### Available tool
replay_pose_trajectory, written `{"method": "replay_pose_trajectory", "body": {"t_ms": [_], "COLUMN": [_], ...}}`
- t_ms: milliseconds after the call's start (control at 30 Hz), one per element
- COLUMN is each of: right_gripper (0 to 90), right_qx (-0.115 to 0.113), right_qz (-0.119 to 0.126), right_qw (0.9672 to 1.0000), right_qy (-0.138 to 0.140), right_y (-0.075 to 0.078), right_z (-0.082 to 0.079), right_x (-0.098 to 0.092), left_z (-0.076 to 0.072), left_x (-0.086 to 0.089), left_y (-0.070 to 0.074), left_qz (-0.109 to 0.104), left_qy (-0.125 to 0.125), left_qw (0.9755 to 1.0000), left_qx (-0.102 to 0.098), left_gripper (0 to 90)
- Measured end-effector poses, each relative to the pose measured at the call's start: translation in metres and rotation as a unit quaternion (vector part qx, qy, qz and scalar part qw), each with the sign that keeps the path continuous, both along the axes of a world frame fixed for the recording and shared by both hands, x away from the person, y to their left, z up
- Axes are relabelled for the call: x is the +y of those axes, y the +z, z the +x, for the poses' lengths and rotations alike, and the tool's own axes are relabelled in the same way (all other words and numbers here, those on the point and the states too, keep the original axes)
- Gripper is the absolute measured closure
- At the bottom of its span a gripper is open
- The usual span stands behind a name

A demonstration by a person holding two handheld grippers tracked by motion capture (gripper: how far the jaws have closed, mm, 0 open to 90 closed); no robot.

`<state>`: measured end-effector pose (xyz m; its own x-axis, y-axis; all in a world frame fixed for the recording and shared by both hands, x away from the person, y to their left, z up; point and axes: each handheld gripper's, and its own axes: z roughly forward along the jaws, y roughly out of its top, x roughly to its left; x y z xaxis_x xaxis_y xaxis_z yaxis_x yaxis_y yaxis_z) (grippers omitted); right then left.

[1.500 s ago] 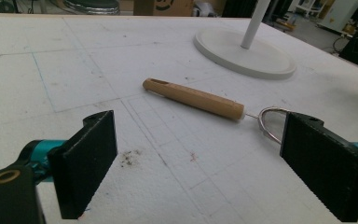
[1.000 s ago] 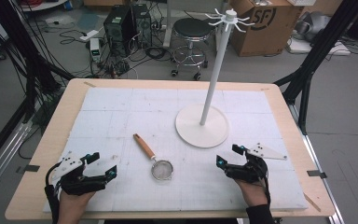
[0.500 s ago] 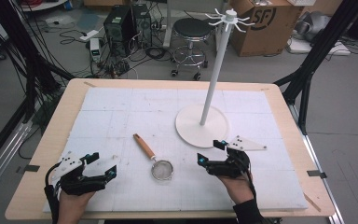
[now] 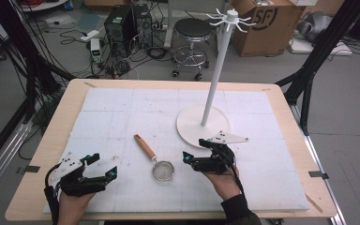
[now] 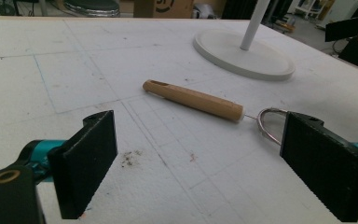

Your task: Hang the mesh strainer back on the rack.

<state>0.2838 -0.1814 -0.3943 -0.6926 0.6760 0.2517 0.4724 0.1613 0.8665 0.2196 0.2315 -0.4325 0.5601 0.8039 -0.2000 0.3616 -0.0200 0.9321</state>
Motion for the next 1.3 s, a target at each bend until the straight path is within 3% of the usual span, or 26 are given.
{"method": "replay_pose_trajectory", "body": {"t_ms": [267, 500, 667, 1033, 1300], "right_gripper": [15.4, 15.8, 19.1, 20.4, 24.6], "right_qx": [0.016, 0.044, 0.077, 0.115, 0.121], "right_qz": [0.000, 0.004, 0.015, 0.024, 0.018], "right_qw": [0.9998, 0.9987, 0.9962, 0.9922, 0.9915], "right_qy": [0.013, 0.025, 0.038, 0.043, 0.045], "right_y": [-0.001, -0.002, -0.005, -0.010, -0.011], "right_z": [0.004, 0.010, 0.019, 0.030, 0.033], "right_x": [0.008, 0.023, 0.038, 0.054, 0.066], "left_z": [0.001, 0.000, 0.000, 0.000, 0.000], "left_x": [-0.001, -0.001, 0.000, 0.002, 0.002], "left_y": [0.000, 0.000, 0.000, 0.001, 0.001], "left_qz": [0.004, 0.002, -0.001, -0.002, 0.000], "left_qy": [-0.004, -0.004, -0.002, 0.000, 0.003], "left_qw": [1.0000, 1.0000, 1.0000, 1.0000, 1.0000], "left_qx": [0.001, 0.001, 0.000, -0.002, -0.004], "left_gripper": [11.7, 11.7, 11.6, 11.7, 11.6]}}
